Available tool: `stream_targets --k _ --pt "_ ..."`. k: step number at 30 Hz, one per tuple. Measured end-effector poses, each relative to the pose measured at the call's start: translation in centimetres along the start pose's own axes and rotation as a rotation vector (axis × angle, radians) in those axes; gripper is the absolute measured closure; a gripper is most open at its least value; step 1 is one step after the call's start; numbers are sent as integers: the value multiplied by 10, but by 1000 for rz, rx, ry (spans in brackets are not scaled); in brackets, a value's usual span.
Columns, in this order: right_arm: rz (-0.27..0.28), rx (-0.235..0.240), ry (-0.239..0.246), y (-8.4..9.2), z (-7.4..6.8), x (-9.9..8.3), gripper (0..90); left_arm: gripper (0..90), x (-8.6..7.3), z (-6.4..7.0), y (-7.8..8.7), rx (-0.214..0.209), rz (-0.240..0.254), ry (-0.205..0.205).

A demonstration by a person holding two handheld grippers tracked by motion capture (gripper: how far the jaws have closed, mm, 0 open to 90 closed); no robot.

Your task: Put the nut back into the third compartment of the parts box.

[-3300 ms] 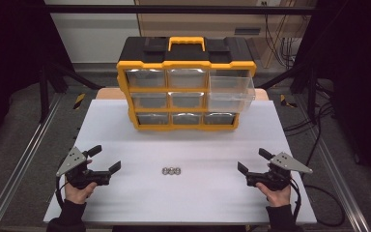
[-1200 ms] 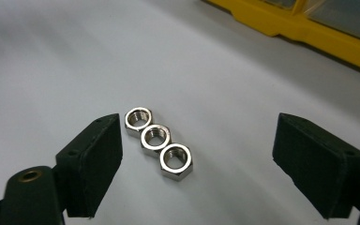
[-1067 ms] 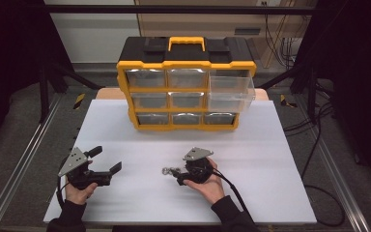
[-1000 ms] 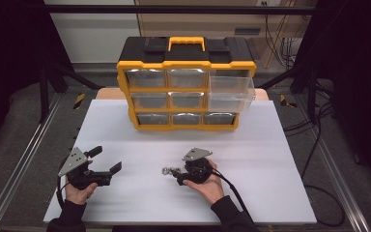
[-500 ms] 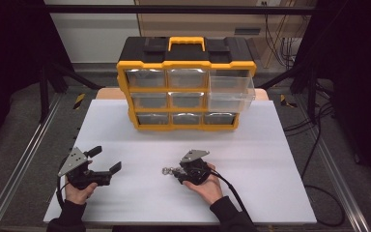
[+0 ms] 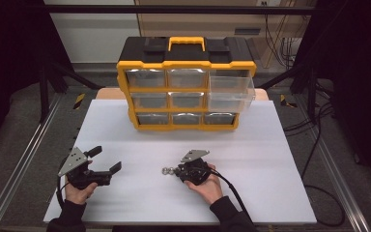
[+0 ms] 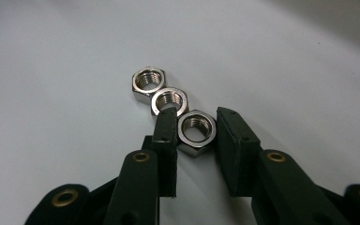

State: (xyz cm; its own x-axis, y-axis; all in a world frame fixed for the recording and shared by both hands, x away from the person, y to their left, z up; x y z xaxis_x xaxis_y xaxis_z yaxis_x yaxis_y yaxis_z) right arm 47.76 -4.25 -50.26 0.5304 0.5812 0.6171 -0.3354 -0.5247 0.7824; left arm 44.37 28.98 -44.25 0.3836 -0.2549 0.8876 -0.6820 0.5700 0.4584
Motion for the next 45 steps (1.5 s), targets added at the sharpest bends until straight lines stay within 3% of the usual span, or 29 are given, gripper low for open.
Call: stream_targets --k 7,12,32,45 --pt "10 10 0 4 0 1 703 24 0 0 1 -1 4 1" --pt "44 12 -9 17 3 3 703 24 0 0 1 -2 3 1" --pt "210 -14 -46 99 19 5 703 24 0 0 1 3 -2 -7" --pt "329 -83 -50 160 29 13 703 23 -1 1 -1 8 -11 -9"
Point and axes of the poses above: each handheld gripper's, and its own axes: y roughly backward along the jaws, x roughly out of its top, z roughly to its right, the point moved 2 cm from there along -y, roughly forward along the jaws, and after that the axes turned 10 degrees about -z, right-handed, at the moved point
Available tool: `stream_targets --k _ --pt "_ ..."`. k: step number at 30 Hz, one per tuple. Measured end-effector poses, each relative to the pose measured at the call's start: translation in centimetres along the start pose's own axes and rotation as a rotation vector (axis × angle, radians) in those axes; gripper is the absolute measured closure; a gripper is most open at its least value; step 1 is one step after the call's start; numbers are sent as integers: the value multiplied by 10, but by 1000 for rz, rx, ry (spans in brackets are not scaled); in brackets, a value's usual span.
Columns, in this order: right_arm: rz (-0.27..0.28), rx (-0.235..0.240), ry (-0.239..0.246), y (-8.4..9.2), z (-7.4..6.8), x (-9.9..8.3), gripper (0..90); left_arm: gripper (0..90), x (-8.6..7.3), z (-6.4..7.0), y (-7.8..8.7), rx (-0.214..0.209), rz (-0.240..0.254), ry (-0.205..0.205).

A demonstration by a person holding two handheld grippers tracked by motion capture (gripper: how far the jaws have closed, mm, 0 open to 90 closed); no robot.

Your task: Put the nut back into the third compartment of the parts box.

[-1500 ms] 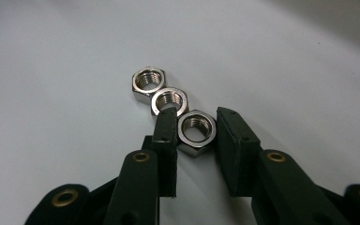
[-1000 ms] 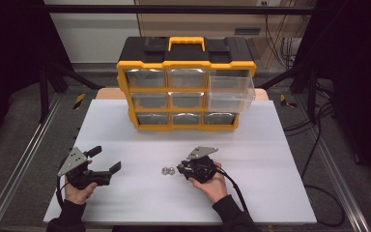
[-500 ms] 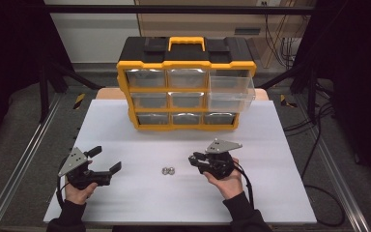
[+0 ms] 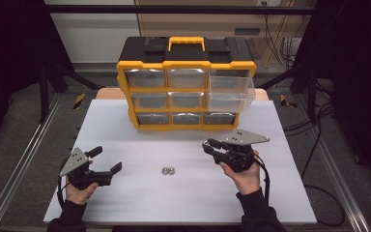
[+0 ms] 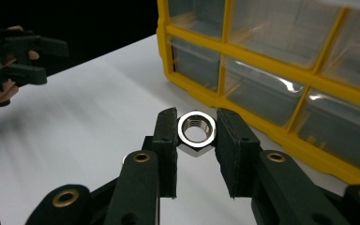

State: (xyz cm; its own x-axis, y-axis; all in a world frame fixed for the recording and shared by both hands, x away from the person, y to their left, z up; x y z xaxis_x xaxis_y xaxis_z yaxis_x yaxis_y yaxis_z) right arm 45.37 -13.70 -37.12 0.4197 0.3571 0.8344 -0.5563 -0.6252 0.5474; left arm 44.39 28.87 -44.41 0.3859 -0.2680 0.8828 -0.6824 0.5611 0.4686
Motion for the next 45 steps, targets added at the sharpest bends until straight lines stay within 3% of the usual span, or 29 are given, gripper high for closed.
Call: stream_targets --k 17,32,45 --pt "85 -39 15 44 6 38 703 23 0 0 1 1 3 2" --pt "163 -91 23 78 13 84 703 23 0 0 1 1 3 3" --pt "153 -176 -20 83 35 121 703 23 0 0 1 0 3 2"
Point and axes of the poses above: each handheld gripper's, and its own axes: y roughly backward along the jaws, x roughly out of its top, z roughly to its right, the point moved 2 cm from there along -y, roughly forward along the jaws, and after that the axes turned 10 degrees about -z, right-handed, at the moved point
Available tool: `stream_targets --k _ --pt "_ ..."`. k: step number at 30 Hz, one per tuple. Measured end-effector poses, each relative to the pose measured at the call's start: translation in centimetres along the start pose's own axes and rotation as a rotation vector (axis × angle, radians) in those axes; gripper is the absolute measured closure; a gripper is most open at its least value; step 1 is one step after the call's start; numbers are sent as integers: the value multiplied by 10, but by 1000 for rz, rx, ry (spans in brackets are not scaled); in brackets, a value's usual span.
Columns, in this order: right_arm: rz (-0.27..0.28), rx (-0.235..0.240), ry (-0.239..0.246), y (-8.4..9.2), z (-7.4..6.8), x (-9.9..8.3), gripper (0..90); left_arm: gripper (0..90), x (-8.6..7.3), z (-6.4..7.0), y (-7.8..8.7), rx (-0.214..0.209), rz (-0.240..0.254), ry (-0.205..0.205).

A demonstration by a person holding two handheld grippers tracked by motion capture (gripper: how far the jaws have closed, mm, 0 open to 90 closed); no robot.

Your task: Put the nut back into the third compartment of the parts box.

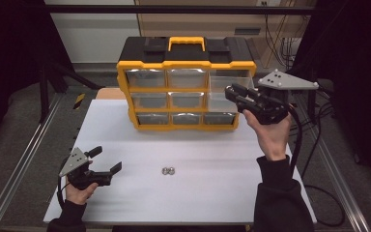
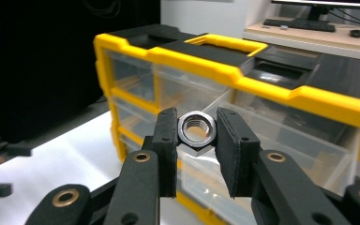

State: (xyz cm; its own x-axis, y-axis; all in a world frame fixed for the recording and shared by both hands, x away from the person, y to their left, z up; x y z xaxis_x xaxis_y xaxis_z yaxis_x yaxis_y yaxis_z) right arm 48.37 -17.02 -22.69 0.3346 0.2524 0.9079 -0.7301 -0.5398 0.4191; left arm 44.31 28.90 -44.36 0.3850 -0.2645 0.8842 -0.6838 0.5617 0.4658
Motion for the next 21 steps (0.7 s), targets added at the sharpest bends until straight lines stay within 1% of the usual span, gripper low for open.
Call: stream_targets --k 2,3,4,5,6,10,13,14,15,21 --pt "-11 -17 -5 -4 5 4 703 23 0 0 0 -1 -1 0" --pt "-11 -17 -5 -4 5 4 703 23 0 0 0 -1 -1 0" --pt "-22 -22 -19 -7 10 7 703 23 0 0 0 -1 -1 0" --pt "-22 -22 -19 -7 10 7 703 23 0 0 0 -2 0 0" --pt "-32 -31 -24 -11 15 9 703 23 0 0 0 -2 1 -1" --pt "-77 -67 -29 -22 23 10 703 23 0 0 0 -2 -1 -3" --pt "-100 -81 -40 -30 29 9 703 23 0 0 0 -2 -1 -2" --pt "-100 -81 -40 -30 29 9 703 23 0 0 0 -2 -1 -2" --pt "-115 -90 -46 -35 33 9 703 23 0 0 0 -2 0 -1" --pt "-175 -109 -51 -50 37 9 703 23 0 0 0 -3 0 -2"
Point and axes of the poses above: each handheld gripper's, and its own axes: y roughly backward along the jaws, x roughly out of its top, z roughly to its right, the point moved 2 cm from there along -y, roughly forward along the jaws, and after that the axes turned 10 degrees about -z, right-handed, at the moved point
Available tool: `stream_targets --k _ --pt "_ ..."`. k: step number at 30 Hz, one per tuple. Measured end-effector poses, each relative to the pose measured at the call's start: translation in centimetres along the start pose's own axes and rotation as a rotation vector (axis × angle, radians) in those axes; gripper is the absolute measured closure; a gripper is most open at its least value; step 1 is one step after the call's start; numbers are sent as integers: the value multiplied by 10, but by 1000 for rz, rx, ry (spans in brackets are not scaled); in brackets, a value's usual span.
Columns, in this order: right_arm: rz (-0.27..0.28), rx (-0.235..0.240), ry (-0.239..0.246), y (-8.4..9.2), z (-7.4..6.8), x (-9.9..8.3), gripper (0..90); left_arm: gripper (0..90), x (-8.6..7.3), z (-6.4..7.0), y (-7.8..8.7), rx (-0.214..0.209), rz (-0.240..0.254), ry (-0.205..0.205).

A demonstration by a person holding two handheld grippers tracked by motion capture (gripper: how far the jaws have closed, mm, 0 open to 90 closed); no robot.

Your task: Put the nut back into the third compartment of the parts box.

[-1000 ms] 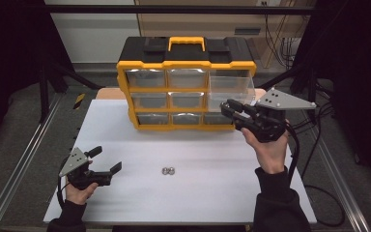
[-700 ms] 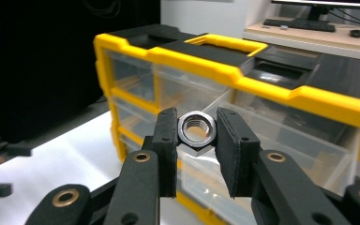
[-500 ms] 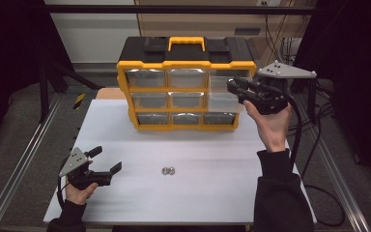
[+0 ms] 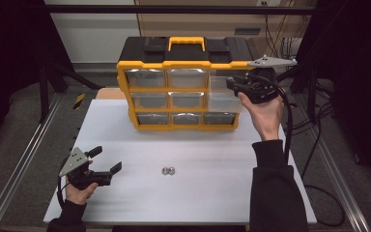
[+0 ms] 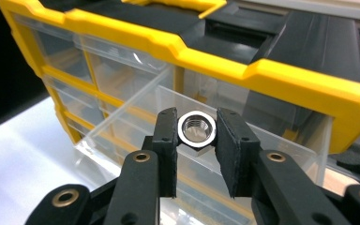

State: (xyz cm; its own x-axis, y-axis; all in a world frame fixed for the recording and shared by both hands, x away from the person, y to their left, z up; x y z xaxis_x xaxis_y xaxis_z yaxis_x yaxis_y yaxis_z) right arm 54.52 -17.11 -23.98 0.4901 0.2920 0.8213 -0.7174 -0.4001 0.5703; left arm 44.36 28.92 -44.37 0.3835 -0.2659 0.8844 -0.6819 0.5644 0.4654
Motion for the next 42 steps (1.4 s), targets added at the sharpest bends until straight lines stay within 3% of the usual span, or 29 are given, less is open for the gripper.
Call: stream_targets --k 10,18,22,28,31,36,37,38,39,42 --pt "-74 -31 -11 -10 5 -1 702 23 0 0 -1 -1 -2 -2" --pt "-156 -89 8 -13 5 2 700 24 0 0 -1 -1 -3 -2" --pt "-165 -83 3 -14 6 2 698 24 0 0 -1 -1 -3 -2" --pt "-158 -88 -1 -14 8 2 625 24 0 0 -1 -1 -2 0" --pt "-143 -82 -5 -12 8 2 582 24 0 0 -1 -1 -2 0" --pt "-5 -74 2 7 4 4 410 24 0 0 -1 0 -2 -1" --pt "-5 -74 2 7 4 4 410 24 0 0 0 1 -1 0" --pt "50 -81 7 16 1 4 303 24 0 0 0 1 0 1" --pt "77 -83 8 20 -1 4 260 24 0 0 0 1 0 1" --pt "120 -76 4 28 -6 1 197 24 0 0 0 2 0 -1"
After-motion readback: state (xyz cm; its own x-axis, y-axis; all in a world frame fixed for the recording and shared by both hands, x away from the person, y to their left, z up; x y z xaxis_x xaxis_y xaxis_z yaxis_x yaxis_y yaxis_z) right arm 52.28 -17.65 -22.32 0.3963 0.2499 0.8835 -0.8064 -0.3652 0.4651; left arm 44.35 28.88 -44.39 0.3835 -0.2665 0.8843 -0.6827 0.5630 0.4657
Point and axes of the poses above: each handheld gripper's, and its own axes: y roughly backward along the jaws, x roughly out of its top, z roughly to its right, the point moved 2 cm from there along -y, roughly forward along the jaws, and after that the axes turned 10 degrees about -z, right-handed, at the moved point
